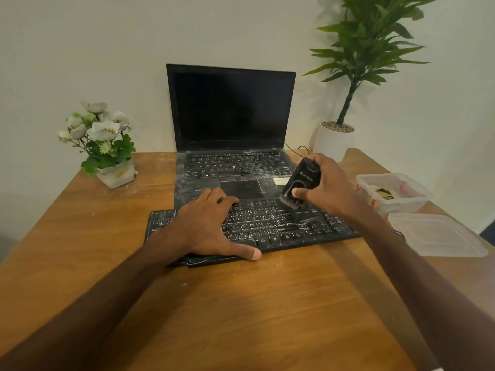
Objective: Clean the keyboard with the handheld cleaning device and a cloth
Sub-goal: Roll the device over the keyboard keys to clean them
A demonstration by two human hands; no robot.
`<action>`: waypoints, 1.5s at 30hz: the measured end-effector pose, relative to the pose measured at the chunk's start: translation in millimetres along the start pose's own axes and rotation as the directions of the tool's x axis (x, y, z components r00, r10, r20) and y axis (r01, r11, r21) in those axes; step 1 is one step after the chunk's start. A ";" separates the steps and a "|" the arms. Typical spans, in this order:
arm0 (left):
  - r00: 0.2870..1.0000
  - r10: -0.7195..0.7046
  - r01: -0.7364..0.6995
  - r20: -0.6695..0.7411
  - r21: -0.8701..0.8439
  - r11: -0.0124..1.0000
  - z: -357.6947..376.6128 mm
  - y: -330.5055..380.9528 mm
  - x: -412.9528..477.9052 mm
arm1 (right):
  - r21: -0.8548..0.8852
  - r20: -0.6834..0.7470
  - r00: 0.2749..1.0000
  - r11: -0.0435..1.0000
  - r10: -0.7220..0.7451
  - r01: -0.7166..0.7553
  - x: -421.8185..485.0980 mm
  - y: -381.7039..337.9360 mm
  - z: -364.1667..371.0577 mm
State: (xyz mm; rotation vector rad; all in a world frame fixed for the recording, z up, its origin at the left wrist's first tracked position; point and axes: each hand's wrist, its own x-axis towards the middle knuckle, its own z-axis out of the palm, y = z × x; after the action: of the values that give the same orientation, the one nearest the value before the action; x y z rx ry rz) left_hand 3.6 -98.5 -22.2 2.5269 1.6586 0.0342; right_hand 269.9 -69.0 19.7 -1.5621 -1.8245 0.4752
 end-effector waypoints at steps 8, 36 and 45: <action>0.999 -0.036 0.036 0.005 0.009 0.999 -4.5 -46.4 -39.7 | -0.119 0.001 0.995 0.988 -0.099 0.099 -0.3 2.1 14.2; 0.990 -0.116 0.106 -0.083 -0.117 0.987 1.2 -70.7 -61.2 | -0.048 0.037 0.991 0.990 -0.127 0.129 -11.3 -18.7 48.2; 0.988 -0.117 0.105 -0.098 -0.127 0.986 4.2 -70.7 -59.8 | 0.176 -0.055 0.998 0.984 -0.031 0.041 -12.1 -8.9 23.8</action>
State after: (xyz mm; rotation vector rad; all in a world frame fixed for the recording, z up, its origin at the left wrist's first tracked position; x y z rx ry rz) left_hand -84.4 -125.8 -31.4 2.3777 1.7753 0.2538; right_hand 247.6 -79.0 5.8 -1.4062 -1.7184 0.5587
